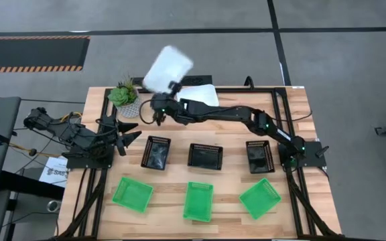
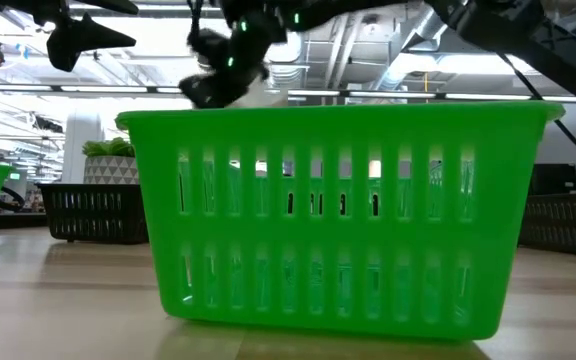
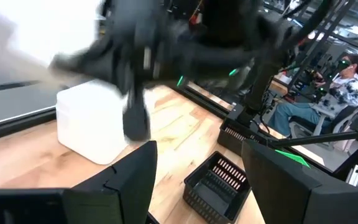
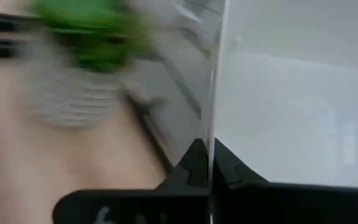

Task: Stack baskets by color
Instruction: Stack the left white bin on top of the white bin

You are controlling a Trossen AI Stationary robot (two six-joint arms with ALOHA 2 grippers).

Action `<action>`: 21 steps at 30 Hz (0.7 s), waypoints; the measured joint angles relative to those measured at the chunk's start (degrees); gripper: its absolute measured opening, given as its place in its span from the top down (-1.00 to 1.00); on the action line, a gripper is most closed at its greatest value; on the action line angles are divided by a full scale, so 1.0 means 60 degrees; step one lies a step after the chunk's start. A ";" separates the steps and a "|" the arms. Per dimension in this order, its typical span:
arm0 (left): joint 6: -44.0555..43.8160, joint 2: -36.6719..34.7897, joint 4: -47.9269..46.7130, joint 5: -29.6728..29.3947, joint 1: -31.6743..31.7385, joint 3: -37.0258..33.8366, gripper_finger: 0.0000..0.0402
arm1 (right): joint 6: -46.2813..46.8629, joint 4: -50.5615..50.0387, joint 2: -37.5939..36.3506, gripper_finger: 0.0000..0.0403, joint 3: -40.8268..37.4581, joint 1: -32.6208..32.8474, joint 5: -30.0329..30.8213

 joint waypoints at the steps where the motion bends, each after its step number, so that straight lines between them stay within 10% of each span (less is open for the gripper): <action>1: -0.0005 0.0002 0.0002 0.0000 0.0000 0.0000 -0.12 | 0.0656 -0.0490 -0.0016 0.99 0.0206 0.0046 0.0807; 8: -0.0195 -0.0001 0.0002 0.0000 0.0002 0.0000 -0.12 | 0.6995 -0.3801 -0.0423 0.99 -0.0072 -0.0087 0.1209; 21: -0.0785 -0.0001 0.0010 -0.0193 0.0002 0.0000 -0.12 | 0.9063 -0.5270 -0.0304 0.99 0.0162 -0.0199 -0.1033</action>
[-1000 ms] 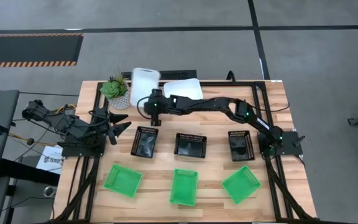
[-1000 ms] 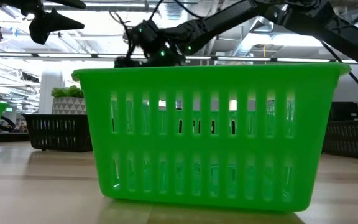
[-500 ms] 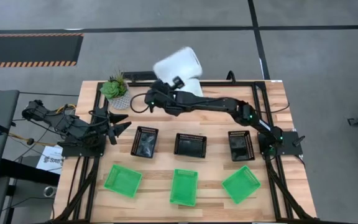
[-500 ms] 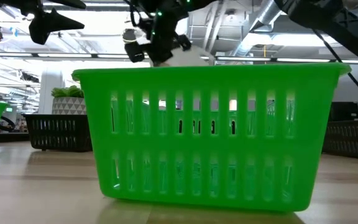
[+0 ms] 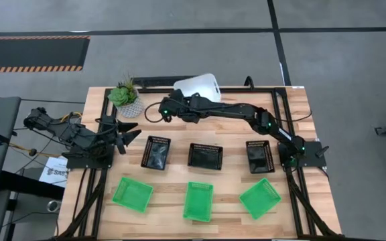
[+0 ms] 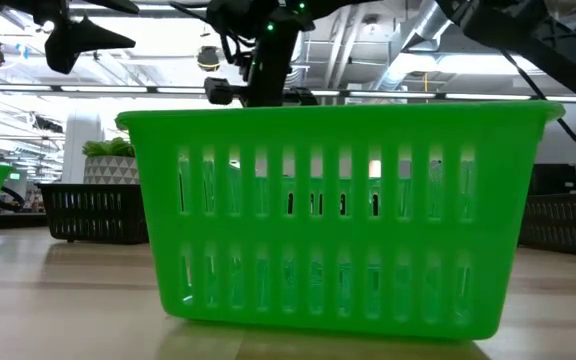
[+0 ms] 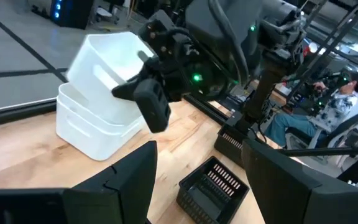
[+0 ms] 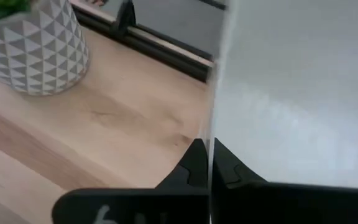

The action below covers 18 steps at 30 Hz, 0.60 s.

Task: Stack baskets by color
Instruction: Stack the left white bin on top of the white bin

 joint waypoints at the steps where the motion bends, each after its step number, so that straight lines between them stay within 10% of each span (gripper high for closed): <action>1: -0.0036 0.0000 -0.0002 0.0000 -0.0001 0.0000 -0.12 | 0.0077 -0.0105 0.0000 0.99 -0.0004 0.0002 -0.0100; 18: -0.0265 0.0002 -0.0004 -0.0032 0.0000 0.0000 -0.12 | 0.1112 -0.0602 0.0000 0.99 -0.0029 0.0067 -0.0391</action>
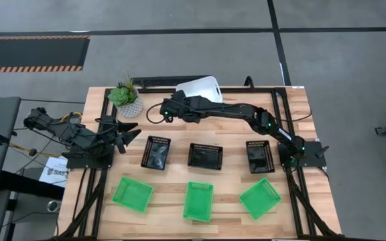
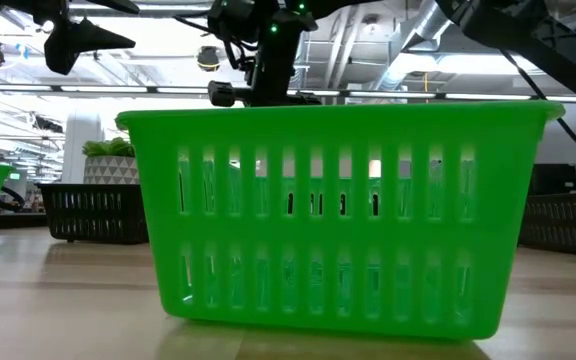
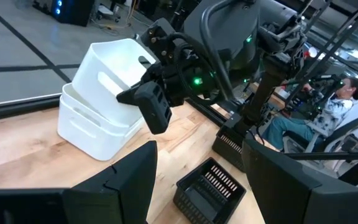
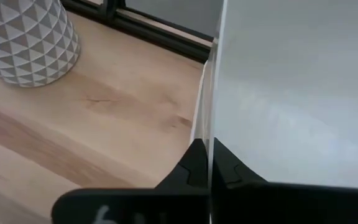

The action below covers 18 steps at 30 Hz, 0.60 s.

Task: Stack baskets by color
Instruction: Stack the left white bin on top of the white bin

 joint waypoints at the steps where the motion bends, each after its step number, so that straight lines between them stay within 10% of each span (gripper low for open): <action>1: 0.0001 0.0000 0.0000 0.0001 -0.0001 0.0000 -0.12 | 0.0003 0.0000 0.0000 0.98 -0.0007 -0.0013 0.0003; 18: 0.0002 0.0001 0.0000 0.0007 0.0000 0.0000 -0.12 | -0.0182 -0.0013 0.0000 0.65 -0.0022 -0.0230 -0.0557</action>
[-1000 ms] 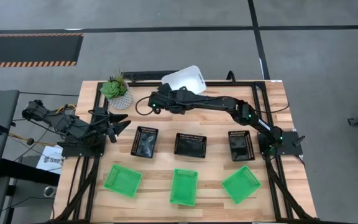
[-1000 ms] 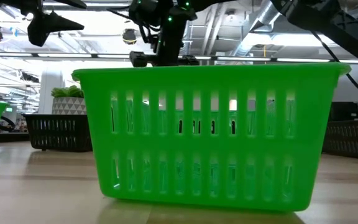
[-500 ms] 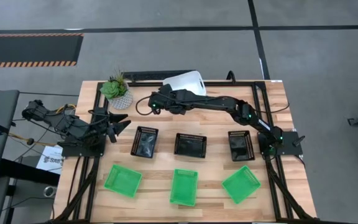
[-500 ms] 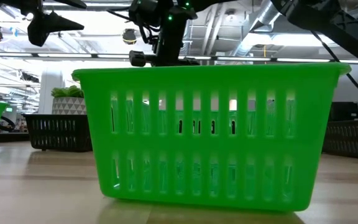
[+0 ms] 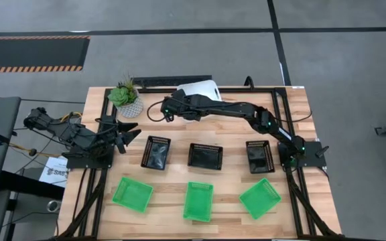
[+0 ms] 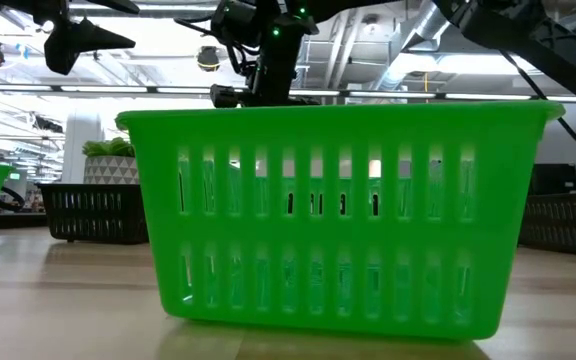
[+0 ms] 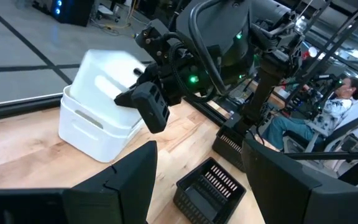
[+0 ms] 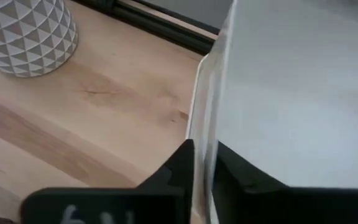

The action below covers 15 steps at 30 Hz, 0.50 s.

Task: Stack baskets by color
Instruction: Stack the left white bin on top of the white bin, then stack the right black bin on top of the center black bin

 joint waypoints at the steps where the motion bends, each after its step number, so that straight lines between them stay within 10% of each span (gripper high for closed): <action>1: 0.0001 -0.0004 0.0000 0.0000 0.0000 0.0000 -0.12 | -0.0056 0.0012 0.0000 0.61 0.0000 -0.0007 0.0000; 15: -0.0002 -0.0004 -0.0003 0.0011 0.0000 0.0000 -0.12 | -0.2544 -0.0115 -0.0339 0.03 0.0036 -0.0203 0.0306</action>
